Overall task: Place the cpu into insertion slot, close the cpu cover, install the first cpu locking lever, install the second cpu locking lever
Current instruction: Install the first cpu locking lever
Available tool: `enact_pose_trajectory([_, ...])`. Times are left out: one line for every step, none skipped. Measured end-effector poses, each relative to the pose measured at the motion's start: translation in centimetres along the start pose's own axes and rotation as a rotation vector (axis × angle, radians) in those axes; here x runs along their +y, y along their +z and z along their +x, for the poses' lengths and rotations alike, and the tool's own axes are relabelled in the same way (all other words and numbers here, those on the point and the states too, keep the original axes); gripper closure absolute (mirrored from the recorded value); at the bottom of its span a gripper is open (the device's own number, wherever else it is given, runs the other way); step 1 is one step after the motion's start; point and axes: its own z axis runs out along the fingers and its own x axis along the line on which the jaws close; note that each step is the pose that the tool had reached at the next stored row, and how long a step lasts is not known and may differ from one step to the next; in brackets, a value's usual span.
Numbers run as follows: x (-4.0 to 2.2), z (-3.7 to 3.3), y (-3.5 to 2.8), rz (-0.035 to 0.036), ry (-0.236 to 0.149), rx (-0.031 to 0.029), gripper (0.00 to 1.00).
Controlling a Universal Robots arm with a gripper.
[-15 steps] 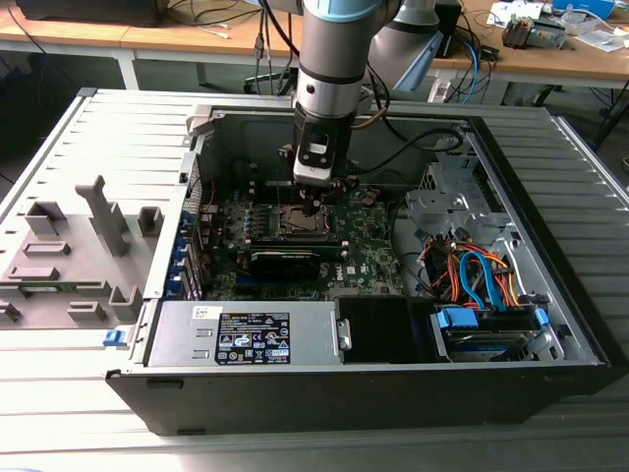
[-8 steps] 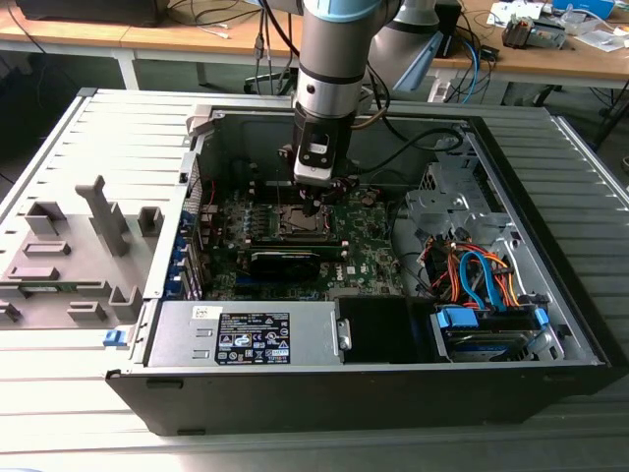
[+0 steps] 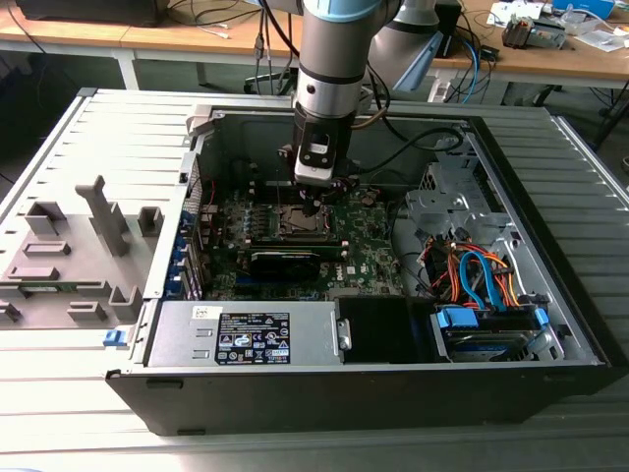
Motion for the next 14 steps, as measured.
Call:
enact_pose_trajectory([0.0, 0.0, 0.0, 0.0, -0.001, -0.0001, 0.89])
enact_pose_trajectory([0.0, 0.0, 0.0, 0.0, -0.002, -0.0001, 0.89])
enact_pose_trajectory([0.0, 0.0, 0.0, 0.0, -0.003, -0.0002, 0.89])
enact_pose_trajectory([0.0, 0.0, 0.0, 0.0, -0.004, -0.0002, 0.89])
enact_pose_trajectory([0.0, 0.0, 0.0, 0.0, -0.005, -0.0003, 0.89])
enact_pose_trajectory([0.0, 0.0, 0.0, 0.0, -0.006, -0.0003, 0.89])
enact_pose_trajectory([0.0, 0.0, 0.0, 0.0001, -0.007, -0.0004, 0.89])
enact_pose_trajectory([0.0, 0.0, 0.0, 0.0, -0.008, -0.0004, 0.89])
enact_pose_trajectory([0.0, 0.0, 0.0, 0.0, -0.009, -0.0005, 0.89])
enact_pose_trajectory([0.0, 0.0, 0.0, 0.0001, -0.009, -0.0005, 0.89])
enact_pose_trajectory([0.0, 0.0, 0.0, 0.0001, -0.01, -0.0006, 0.89])
enact_pose_trajectory([0.0, 0.0, 0.0, 0.0001, -0.012, -0.0007, 0.89])
enact_pose_trajectory([0.0, 0.0, 0.0, 0.0001, -0.013, -0.0007, 0.89])
enact_pose_trajectory([0.0, 0.0, 0.0, 0.0001, -0.013, -0.0008, 0.89])
